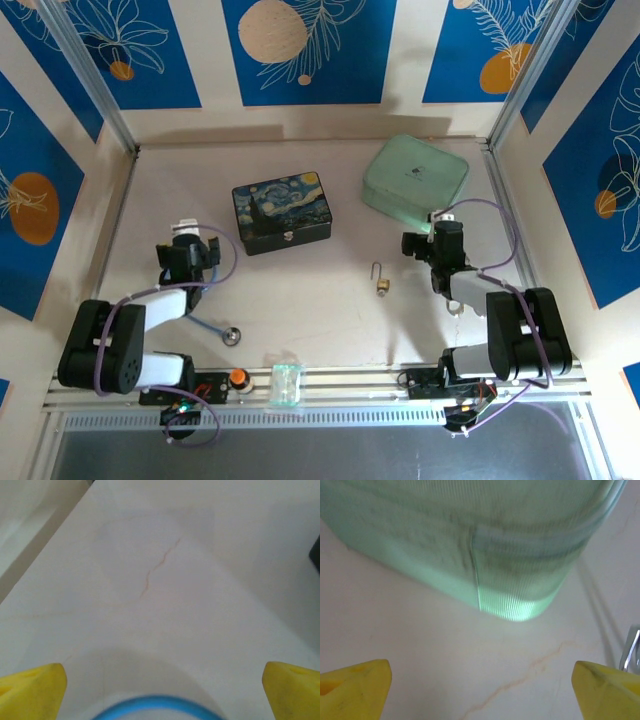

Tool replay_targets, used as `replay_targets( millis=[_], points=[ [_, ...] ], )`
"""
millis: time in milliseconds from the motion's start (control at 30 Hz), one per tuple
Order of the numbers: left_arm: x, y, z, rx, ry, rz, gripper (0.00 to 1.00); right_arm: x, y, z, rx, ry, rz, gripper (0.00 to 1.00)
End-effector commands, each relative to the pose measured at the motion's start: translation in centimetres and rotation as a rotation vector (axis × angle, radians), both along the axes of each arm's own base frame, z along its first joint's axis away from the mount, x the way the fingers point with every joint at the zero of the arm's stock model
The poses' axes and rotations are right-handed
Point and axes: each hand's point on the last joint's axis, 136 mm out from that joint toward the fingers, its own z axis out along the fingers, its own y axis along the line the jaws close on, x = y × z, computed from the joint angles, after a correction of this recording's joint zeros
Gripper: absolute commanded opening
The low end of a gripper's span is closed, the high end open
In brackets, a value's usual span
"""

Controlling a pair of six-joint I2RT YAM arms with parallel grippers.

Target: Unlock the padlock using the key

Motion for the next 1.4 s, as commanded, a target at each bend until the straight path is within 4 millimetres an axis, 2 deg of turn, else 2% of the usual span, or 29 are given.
replay_targets(
  millis=[0, 67, 133, 233, 333, 400, 433, 467, 567, 700, 1367],
  points=[
    [2.7, -0.5, 2.7, -0.089, -0.161, -0.093, 0.99, 2.8, 0.1, 4.4, 0.035, -0.237, 0.038, 0.93],
    [3.4, -0.2, 2.2, -0.109, -0.17, -0.098, 0.99, 3.0, -0.2, 3.5, 0.072, -0.235, 0.041, 0.93],
    [3.4, -0.9, 2.1, -0.115, -0.155, -0.141, 0.99, 3.3, 0.0, 2.5, 0.075, -0.242, 0.055, 0.93],
    [3.1, -1.4, 2.2, -0.105, -0.181, -0.168, 0.99, 3.4, 1.1, 2.0, 0.052, -0.218, 0.105, 0.93],
    [3.3, -1.7, 2.2, -0.095, -0.174, -0.181, 0.99, 3.5, 0.8, 2.1, 0.069, -0.222, 0.1, 0.93],
    [3.5, -2.8, 1.6, -0.091, -0.158, -0.238, 0.99, 3.4, 0.9, 2.0, 0.066, -0.219, 0.101, 0.99],
    [3.6, -3.8, 0.5, -0.097, -0.146, -0.293, 0.99, 3.5, 0.9, 2.1, 0.065, -0.225, 0.101, 0.99],
    [4.1, -4.2, 1.0, -0.087, -0.208, -0.322, 0.99, 3.5, 0.9, 2.2, 0.064, -0.226, 0.102, 0.99],
    [3.2, -2.7, 0.8, -0.088, -0.192, -0.231, 0.99, 3.4, 0.9, 2.1, 0.066, -0.221, 0.1, 0.99],
    [4.0, -3.1, 0.7, -0.065, -0.169, -0.238, 0.99, 3.5, 0.9, 2.1, 0.066, -0.224, 0.101, 0.99],
    [3.9, -3.3, 0.7, -0.06, -0.17, -0.239, 0.99, 3.4, 0.8, 2.1, 0.075, -0.222, 0.108, 0.99]
  ],
)
